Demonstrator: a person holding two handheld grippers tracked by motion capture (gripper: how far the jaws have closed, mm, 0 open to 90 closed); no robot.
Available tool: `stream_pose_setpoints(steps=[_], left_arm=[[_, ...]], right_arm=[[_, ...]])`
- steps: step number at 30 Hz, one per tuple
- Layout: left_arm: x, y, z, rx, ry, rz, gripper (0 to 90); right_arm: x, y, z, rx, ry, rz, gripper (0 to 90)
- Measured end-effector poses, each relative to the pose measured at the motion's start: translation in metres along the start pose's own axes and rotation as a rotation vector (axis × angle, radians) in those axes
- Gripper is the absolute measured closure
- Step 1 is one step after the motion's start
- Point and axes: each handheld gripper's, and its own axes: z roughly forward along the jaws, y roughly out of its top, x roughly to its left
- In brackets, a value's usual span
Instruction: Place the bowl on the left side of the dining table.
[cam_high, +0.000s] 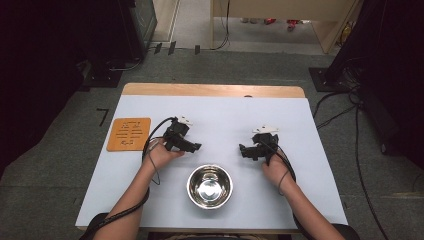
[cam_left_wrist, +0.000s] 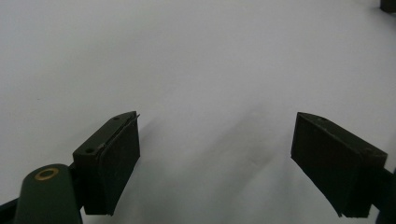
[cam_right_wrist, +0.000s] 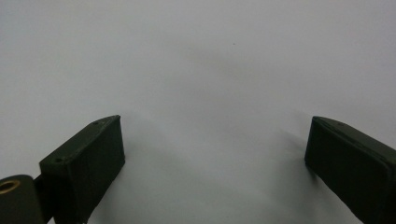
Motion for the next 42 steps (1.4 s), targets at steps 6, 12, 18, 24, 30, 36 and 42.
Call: stream_pose_setpoints(steps=[6,12,18,24,30,36,42], left_arm=[[-0.001,0.001,-0.005,0.008,-0.018,-0.004,16.0],[-0.003,0.001,-0.011,-0.001,-0.013,-0.004,22.2],[-0.007,0.002,-0.014,0.001,-0.018,0.011,22.1],[-0.009,0.002,-0.019,-0.02,-0.011,0.031,23.1],[-0.013,0.003,-0.024,-0.022,-0.017,0.044,23.1],[-0.017,0.003,-0.028,-0.015,-0.029,0.047,24.5],[-0.019,0.003,-0.029,-0.006,-0.028,0.059,25.7]], right_arm=[[0.0,0.0,0.0,0.0,0.0,0.0,4.5],[0.0,0.0,0.0,0.001,0.0,-0.001,4.4],[0.0,0.0,0.0,0.001,0.0,-0.001,4.4],[0.0,0.0,0.0,0.001,0.0,0.0,4.4],[0.0,0.0,0.0,0.001,0.001,-0.001,4.4],[-0.001,0.0,0.0,0.002,0.003,0.0,4.4],[-0.001,0.0,0.0,0.003,0.004,0.0,4.4]])
